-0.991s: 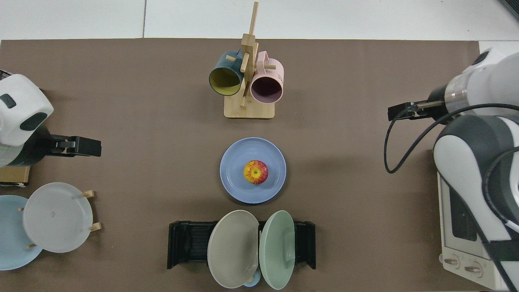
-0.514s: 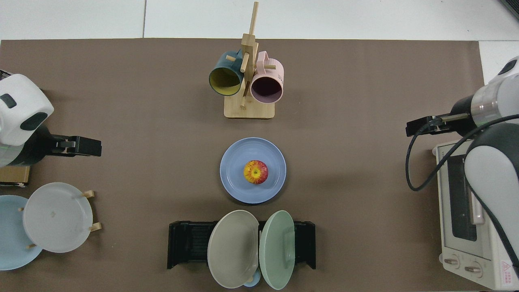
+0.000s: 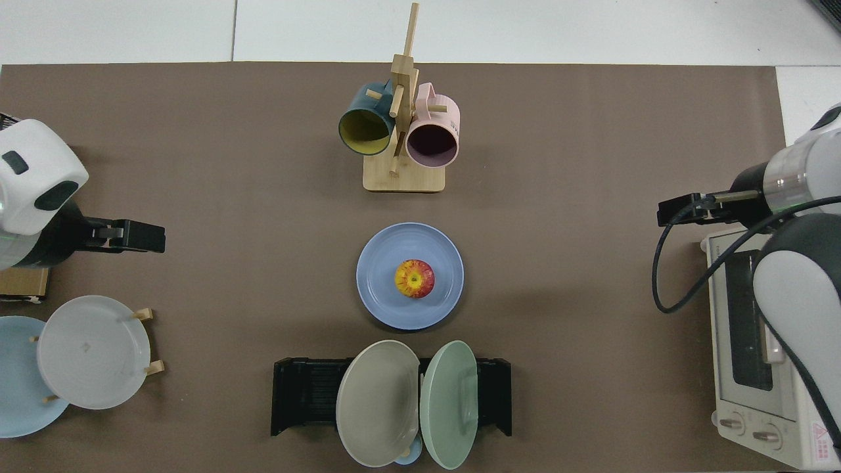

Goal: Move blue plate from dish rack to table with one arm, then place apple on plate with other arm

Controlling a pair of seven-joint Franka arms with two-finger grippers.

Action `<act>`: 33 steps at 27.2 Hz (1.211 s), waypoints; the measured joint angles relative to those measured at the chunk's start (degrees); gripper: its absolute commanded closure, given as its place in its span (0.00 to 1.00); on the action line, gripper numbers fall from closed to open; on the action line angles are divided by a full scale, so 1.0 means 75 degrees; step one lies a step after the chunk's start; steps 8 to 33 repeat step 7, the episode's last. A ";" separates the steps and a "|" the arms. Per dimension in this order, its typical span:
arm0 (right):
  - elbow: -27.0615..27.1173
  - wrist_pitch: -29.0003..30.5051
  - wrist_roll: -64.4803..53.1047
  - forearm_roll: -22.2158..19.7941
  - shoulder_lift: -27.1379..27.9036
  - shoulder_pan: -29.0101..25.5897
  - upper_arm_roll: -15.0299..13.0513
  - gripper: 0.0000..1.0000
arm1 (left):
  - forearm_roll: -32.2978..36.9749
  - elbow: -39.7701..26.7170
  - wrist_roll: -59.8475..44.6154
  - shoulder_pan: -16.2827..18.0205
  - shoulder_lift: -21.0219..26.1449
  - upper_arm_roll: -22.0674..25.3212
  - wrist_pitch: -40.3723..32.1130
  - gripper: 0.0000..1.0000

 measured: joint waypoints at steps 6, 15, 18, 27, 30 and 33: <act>-0.0016 0.0000 0.0420 0.0000 -0.0003 0.0000 0.0000 0.00 | 0.0000 -0.0001 0.0000 0.0000 0.0008 0.0000 0.0003 0.00; -0.0017 0.0000 0.0489 0.0000 -0.0005 0.0000 0.0000 0.00 | 0.0000 -0.0002 0.0000 0.0000 0.0011 0.0000 0.0005 0.00; -0.0017 0.0000 0.0489 0.0000 -0.0005 0.0000 0.0000 0.00 | 0.0000 -0.0002 0.0000 0.0000 0.0011 0.0000 0.0005 0.00; -0.0017 0.0000 0.0489 0.0000 -0.0005 0.0000 0.0000 0.00 | 0.0000 -0.0002 0.0000 0.0000 0.0011 0.0000 0.0005 0.00; -0.0017 0.0000 0.0489 0.0000 -0.0005 0.0000 0.0000 0.00 | 0.0000 -0.0002 0.0000 0.0000 0.0011 0.0000 0.0005 0.00; -0.0017 0.0000 0.0489 0.0000 -0.0005 0.0000 0.0000 0.00 | 0.0000 -0.0002 0.0000 0.0000 0.0011 0.0000 0.0005 0.00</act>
